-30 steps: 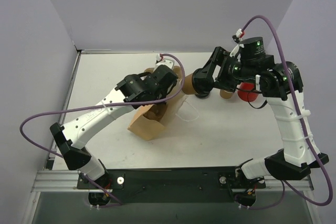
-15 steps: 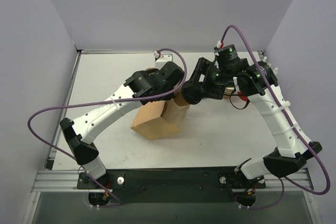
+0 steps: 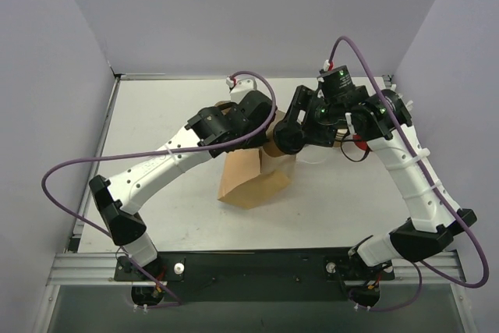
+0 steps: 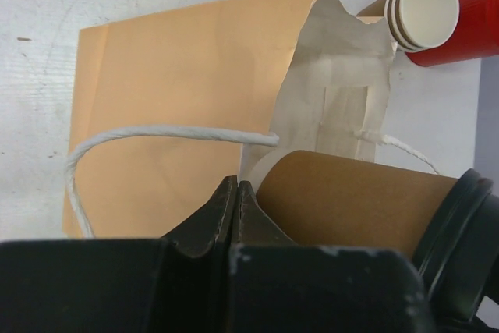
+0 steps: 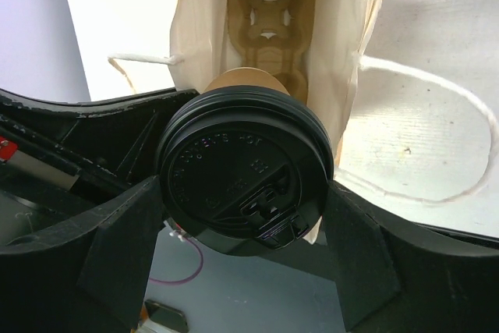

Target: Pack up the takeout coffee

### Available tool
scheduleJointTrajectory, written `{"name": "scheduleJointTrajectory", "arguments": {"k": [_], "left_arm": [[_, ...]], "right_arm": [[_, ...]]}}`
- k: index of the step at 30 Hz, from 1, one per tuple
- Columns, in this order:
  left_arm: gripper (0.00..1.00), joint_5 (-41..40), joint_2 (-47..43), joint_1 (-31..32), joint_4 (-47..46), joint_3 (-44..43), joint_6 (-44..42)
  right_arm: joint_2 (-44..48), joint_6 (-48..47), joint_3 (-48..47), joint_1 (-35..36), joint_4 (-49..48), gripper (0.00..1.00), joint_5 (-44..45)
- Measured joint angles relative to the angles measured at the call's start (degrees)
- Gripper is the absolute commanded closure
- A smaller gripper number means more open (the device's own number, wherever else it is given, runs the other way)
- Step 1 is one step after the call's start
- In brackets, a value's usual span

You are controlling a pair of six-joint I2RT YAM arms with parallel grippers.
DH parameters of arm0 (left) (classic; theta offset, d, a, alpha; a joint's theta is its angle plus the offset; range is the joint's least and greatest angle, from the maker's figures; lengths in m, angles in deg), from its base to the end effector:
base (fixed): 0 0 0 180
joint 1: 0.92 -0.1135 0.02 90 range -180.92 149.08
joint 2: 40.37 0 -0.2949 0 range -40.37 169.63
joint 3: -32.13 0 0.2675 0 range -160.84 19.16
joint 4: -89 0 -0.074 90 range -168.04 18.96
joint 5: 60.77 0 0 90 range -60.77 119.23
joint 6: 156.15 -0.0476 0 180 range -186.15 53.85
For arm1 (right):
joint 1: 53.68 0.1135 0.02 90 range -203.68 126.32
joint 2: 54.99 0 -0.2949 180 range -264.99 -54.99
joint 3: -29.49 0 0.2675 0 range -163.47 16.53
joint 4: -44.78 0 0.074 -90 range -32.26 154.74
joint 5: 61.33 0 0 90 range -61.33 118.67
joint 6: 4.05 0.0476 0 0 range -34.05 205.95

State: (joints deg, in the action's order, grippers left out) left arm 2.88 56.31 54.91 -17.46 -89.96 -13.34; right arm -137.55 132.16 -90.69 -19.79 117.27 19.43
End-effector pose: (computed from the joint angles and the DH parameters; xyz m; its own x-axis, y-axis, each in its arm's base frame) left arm 0.2274 -0.2974 0.4343 -0.7109 -0.2238 -0.6667 0.0144 0.9432 -0.3319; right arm 0.2389 0.1697 0.5000 -0.8047 0.3178 -0.5015 -0.1139 0.7463 0.6558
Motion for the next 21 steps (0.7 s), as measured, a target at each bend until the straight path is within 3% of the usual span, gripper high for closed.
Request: {"name": "scheduleJointTrajectory", "arguments": {"k": [8, 21], "left_arm": [[1.00, 0.02, -3.93, 1.01, -8.13, 8.94, 9.03], [1.00, -0.07, -7.13, 1.22, -13.51, 12.04, 14.58]], "right_arm": [[-1.75, -1.36, 1.49, 0.02, 1.55, 0.52, 1.11], [-4.39, -3.65, -2.89, 0.79, 5.01, 0.53, 3.69]]}}
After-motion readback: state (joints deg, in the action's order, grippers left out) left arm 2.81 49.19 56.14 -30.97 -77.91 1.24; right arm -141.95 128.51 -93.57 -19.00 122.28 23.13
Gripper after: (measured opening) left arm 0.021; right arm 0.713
